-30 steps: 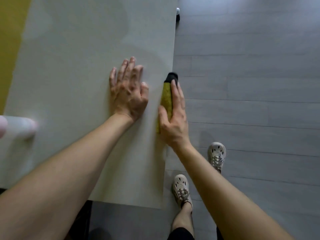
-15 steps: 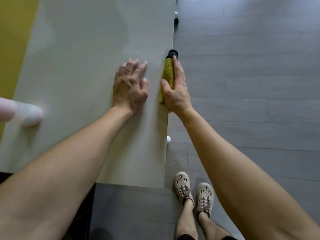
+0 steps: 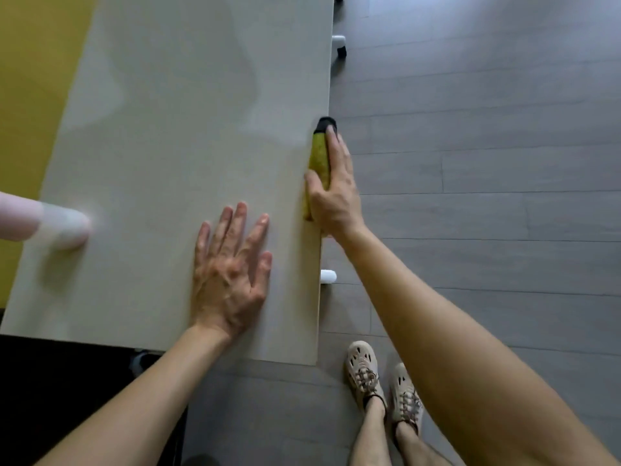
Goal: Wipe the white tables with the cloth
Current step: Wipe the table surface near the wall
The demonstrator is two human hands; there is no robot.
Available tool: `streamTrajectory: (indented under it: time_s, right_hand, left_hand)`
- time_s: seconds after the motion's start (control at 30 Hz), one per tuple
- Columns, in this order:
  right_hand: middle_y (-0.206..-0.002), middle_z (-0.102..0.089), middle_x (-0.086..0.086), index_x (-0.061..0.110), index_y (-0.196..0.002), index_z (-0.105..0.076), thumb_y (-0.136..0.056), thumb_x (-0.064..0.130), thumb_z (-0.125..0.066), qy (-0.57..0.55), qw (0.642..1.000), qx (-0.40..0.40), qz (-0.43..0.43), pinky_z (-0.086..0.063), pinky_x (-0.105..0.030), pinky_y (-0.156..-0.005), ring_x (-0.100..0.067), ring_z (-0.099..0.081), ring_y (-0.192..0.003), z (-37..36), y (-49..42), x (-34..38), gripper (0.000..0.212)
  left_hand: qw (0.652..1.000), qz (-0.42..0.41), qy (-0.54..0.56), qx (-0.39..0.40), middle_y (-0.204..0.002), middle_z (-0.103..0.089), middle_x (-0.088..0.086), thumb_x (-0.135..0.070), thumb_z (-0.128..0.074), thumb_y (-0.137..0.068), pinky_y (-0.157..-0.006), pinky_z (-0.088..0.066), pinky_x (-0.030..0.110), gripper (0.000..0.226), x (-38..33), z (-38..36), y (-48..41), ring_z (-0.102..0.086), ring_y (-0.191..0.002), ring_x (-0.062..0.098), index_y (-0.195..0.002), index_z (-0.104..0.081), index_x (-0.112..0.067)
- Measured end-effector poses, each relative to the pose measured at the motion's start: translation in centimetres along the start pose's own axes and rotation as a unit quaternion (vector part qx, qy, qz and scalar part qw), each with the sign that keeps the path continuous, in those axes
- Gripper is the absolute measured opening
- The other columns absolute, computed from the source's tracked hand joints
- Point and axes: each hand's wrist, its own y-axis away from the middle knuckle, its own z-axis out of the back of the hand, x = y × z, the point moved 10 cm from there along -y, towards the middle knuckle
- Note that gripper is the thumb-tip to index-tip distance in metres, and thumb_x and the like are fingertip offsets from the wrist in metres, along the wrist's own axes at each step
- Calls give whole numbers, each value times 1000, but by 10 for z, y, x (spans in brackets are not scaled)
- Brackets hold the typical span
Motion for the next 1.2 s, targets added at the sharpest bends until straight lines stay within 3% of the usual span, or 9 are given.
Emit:
streamTrajectory:
  time_s: [0.07,0.13,0.23,0.4,0.6,0.73,0.8,1.0,1.2]
  right_hand:
    - [-180,-21,7,30,-173,-25,-101,16,-59,-5,1000,-6,4,-17,-18,-117,-9,-22,-161,1,-41,2,80]
    - [-179,-23,6,29,-172,-26,-101,17,-58,-15,1000,-15,-4,-18,-16,-117,-8,-24,-161,0,-32,0,80]
    - [-179,-23,6,26,-172,-26,-98,18,-58,-33,999,-20,9,-13,2,-114,15,-18,-157,-3,62,-2,81]
    - [-180,-14,17,26,-172,-23,-101,11,-62,-42,998,48,10,-15,-14,-129,-3,-15,-166,-7,233,-13,82]
    - [-179,-25,2,23,-172,-29,-94,21,-55,-42,999,-11,5,-10,-2,-119,4,-19,-159,-5,57,2,82]
    - [-178,-24,1,27,-172,-25,-93,23,-56,-35,999,1,-18,-24,-32,-125,-17,-27,-161,-1,-57,5,85]
    - [-179,-21,2,29,-173,-22,-100,17,-58,-26,999,10,-20,-27,-34,-122,-18,-27,-162,-2,-64,3,82]
    - [-180,-20,1,22,-173,-24,-100,14,-60,-28,1000,-6,7,-14,-7,-122,-4,-20,-164,-10,106,-10,81]
    - [-182,-6,13,28,-172,-19,-104,10,-64,-23,998,45,-35,-21,-32,-134,-6,-11,-167,-20,261,-24,82]
  left_hand:
    - [1000,-4,0,-8,-179,-26,5,-45,-42,-108,-133,-18,60,61,0,1,1,-19,-167,22,-167,-41,-31]
    - [1000,-3,0,-11,-179,-26,5,-45,-42,-108,-133,-18,59,60,1,1,1,-20,-167,22,-167,-41,-31]
    - [1000,-2,-2,-18,-179,-27,5,-44,-43,-108,-132,-20,59,60,1,2,0,-22,-167,22,-166,-42,-31]
    - [1000,-6,-1,-16,-180,-24,4,-43,-42,-108,-132,-20,60,61,-1,2,0,-21,-167,23,-168,-39,-31]
    - [1000,-5,-6,-17,-179,-25,4,-44,-42,-108,-133,-19,59,61,-1,2,1,-20,-167,22,-167,-40,-32]
    - [1000,0,-7,-16,-179,-25,4,-45,-41,-108,-133,-17,58,61,1,2,0,-19,-167,21,-168,-39,-32]
    - [1000,1,-6,-17,-179,-25,4,-46,-41,-108,-133,-18,57,61,1,3,0,-20,-167,21,-168,-40,-32]
    - [1000,7,-12,-21,-178,-28,5,-46,-43,-107,-133,-18,56,60,1,4,0,-23,-166,22,-165,-44,-33]
    - [1000,17,-10,-7,-180,-24,3,-43,-44,-109,-134,-15,55,60,-1,6,-1,-18,-167,19,-168,-38,-34]
